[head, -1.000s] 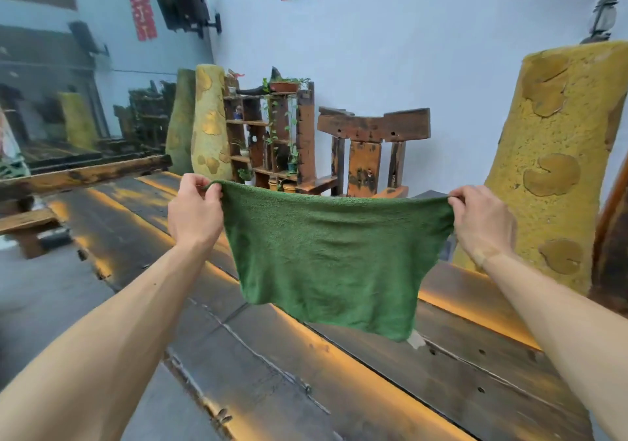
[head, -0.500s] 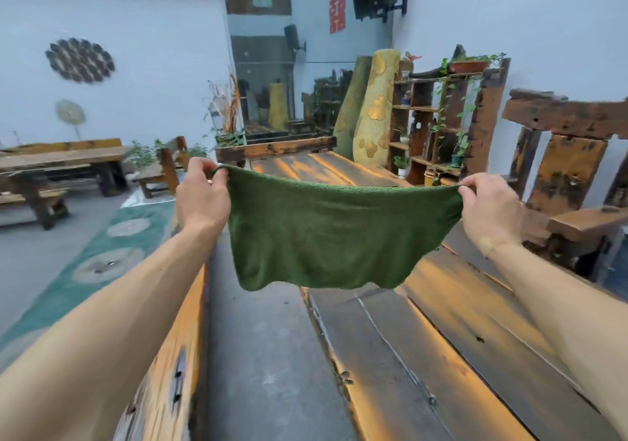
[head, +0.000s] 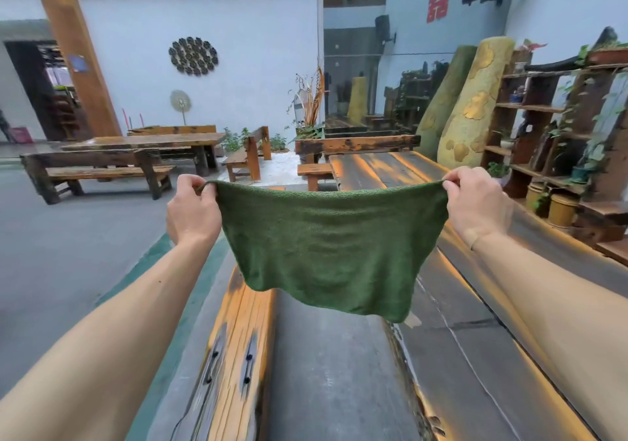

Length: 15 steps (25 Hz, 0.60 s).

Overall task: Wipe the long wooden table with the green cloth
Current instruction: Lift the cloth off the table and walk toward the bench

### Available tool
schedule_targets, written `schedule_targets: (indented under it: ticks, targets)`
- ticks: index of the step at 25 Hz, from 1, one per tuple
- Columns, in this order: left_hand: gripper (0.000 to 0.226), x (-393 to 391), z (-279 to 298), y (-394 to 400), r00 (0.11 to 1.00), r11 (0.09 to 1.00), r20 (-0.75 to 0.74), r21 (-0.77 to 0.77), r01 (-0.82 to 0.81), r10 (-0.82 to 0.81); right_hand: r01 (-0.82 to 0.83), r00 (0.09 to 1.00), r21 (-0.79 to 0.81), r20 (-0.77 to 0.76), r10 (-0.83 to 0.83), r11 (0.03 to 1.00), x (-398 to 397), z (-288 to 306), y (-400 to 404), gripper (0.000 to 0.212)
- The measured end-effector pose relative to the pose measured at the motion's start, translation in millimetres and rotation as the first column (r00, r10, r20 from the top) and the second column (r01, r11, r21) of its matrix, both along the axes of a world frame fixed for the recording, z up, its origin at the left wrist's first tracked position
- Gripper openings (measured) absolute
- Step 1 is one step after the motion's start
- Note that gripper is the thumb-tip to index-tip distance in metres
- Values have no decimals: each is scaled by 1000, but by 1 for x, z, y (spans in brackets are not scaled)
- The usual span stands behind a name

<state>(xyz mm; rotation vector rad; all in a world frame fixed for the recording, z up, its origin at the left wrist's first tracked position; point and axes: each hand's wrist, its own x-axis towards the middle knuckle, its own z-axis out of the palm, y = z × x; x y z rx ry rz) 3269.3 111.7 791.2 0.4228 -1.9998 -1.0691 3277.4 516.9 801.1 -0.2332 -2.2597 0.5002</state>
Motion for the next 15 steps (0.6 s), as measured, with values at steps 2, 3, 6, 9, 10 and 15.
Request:
schedule_targets:
  ticks: [2,3,6,9,10,15]
  targets:
    - [16,-19,-5,-16,1000,1000,9,5,-7,7,0,1000,-8,0,0,1000,-22,-4,-20,19]
    - [16,-29,-8,-24,1000,1000,20,2,-3,3,8,1000,-8,4,-8,1000,-33,-7,-29,19]
    - [15,-62,-19,-46,998,1000,63,-14,27,-26,40,998,3,41,-40,999,-62,-13,-52,20]
    - [13,-103,-23,-65,997,998,55,10,54,-55,59,998,3,32,-59,998,-100,-15,-68,18]
    - [14,-118,-22,-69,997,998,49,12,60,-60,64,998,8,28,-64,998,-115,-13,-73,18]
    - [16,-195,-26,-82,996,998,55,0,67,-66,78,996,34,29,-79,996,-190,-12,-87,19]
